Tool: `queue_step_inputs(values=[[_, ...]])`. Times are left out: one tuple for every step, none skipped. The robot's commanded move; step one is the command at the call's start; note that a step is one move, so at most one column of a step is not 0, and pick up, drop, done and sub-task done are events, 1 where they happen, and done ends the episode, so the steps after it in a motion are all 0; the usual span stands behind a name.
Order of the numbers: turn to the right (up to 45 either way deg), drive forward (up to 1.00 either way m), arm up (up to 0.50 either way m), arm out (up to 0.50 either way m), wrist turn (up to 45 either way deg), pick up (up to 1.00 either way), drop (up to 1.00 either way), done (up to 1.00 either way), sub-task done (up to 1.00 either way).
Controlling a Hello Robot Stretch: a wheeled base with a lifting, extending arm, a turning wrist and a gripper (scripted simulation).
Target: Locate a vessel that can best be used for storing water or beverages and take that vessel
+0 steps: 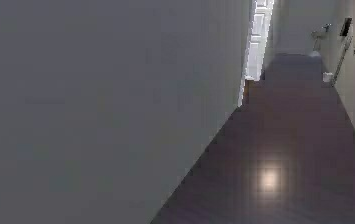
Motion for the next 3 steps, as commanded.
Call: queue_step_inputs(values=[[27.0,0.0,0.0,0.0,0.0,0.0,0.0,0.0,0.0],[0.0,1.0,0.0,0.0,0.0,0.0,0.0,0.0,0.0],[3.0,0.0,0.0,0.0,0.0,0.0,0.0,0.0,0.0]])
